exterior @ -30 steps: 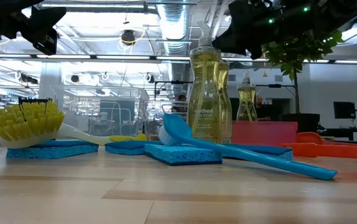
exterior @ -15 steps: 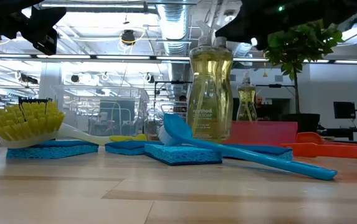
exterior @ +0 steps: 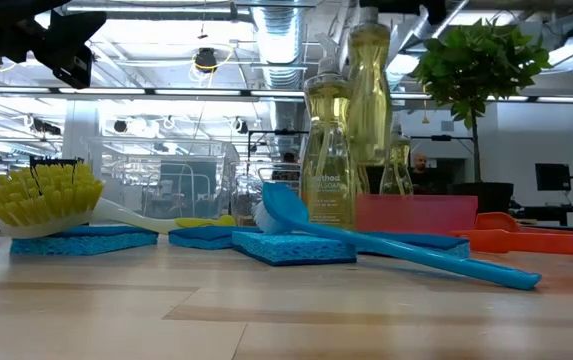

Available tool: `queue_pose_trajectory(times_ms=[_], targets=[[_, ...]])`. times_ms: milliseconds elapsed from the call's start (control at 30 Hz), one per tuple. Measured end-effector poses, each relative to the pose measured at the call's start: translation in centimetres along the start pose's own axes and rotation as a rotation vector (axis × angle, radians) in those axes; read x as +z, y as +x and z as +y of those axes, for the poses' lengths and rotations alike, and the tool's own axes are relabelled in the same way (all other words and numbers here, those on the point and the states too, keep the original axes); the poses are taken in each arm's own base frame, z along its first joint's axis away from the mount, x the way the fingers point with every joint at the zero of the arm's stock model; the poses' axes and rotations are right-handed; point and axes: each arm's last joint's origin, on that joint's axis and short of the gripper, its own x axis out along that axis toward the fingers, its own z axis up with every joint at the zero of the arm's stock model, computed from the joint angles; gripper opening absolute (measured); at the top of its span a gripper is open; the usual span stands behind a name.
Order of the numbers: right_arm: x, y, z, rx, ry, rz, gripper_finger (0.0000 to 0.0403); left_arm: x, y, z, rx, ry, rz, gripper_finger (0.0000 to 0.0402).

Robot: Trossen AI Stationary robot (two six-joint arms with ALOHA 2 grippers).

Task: Pick & Place Kitchen Sink Supplies
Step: Put the soap dispenser into the red bin

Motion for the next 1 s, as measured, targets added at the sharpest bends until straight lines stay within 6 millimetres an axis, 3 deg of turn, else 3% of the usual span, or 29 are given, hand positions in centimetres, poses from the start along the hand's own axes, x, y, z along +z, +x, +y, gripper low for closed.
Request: queue_pose_trajectory(times_ms=[233, 533, 1000], targets=[[1.1, 0.9, -1.5, -0.106, -0.019, 0.010, 0.0052, 0.0, 0.0, 0.0, 0.000, 0.000, 0.000, 0.0158], [-0.9, 4.3, -3.5, -0.264, -0.054, 0.106, 0.0057, 0.0, 0.0, 0.0, 0.000, 0.000, 0.000, 0.0158], [-3.7, 8.6, -4.3, -0.255, 0.018, 0.160, 0.0060, 0.0, 0.0, 0.0, 0.000, 0.000, 0.000, 0.0158]])
